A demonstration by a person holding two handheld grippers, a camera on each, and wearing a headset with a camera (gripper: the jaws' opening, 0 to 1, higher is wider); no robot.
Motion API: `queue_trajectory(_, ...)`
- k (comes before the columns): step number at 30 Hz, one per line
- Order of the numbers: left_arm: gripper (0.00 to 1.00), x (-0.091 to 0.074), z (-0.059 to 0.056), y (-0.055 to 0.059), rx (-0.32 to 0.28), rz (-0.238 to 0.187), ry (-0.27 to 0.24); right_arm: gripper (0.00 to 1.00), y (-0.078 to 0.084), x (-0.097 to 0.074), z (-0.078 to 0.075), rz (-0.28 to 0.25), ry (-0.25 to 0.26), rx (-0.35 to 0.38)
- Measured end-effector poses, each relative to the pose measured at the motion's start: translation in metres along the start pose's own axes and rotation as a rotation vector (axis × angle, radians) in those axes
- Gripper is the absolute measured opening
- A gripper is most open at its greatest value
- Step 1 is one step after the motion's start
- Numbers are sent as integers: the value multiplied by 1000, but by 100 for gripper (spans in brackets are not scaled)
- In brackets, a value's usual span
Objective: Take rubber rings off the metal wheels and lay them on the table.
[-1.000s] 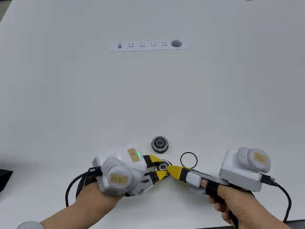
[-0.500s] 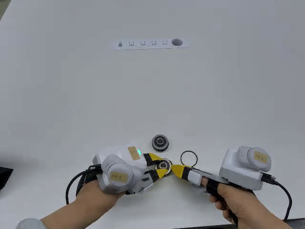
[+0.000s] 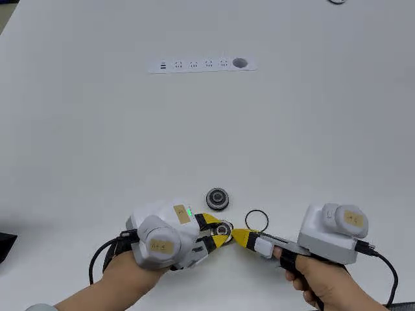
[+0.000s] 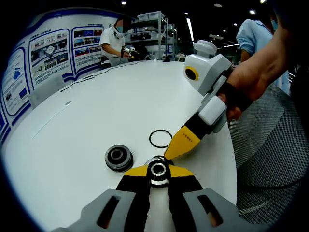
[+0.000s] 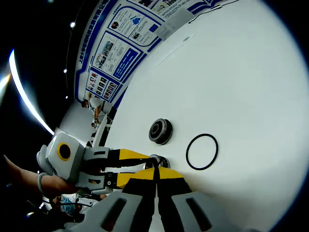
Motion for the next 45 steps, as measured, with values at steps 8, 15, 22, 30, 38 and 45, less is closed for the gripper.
queue_trajectory(8,13,0,-1,-1,1,2,-1,1,-1,0,4,3,-6,-4)
queue_trajectory(15,13,-1,-1,-1,2,1,-1,1,-1,0,6,5,-14,-6)
queue_trajectory(22,13,-1,0,-1,2,1,-1,1,-2,1,12,2,-30,-6)
queue_trajectory(30,13,-1,0,-1,2,0,-3,2,-5,-1,20,-11,-53,1)
queue_trajectory(38,13,-1,-2,-2,0,2,-5,2,-5,-1,14,-14,-34,9)
queue_trajectory(45,14,-2,-2,-4,-3,-4,-1,2,-1,-2,10,-12,-16,16)
Point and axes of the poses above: the centre of the closed fingertips' face, and the gripper's own axes: x roughly forward along the fingers, z roughly to its left, y roughly out of its underside, the point moved 1 cm from there along -x, roughly backward along the fingers, and after that the axes turned 4 degrees about -x, right-handed, at the moved point
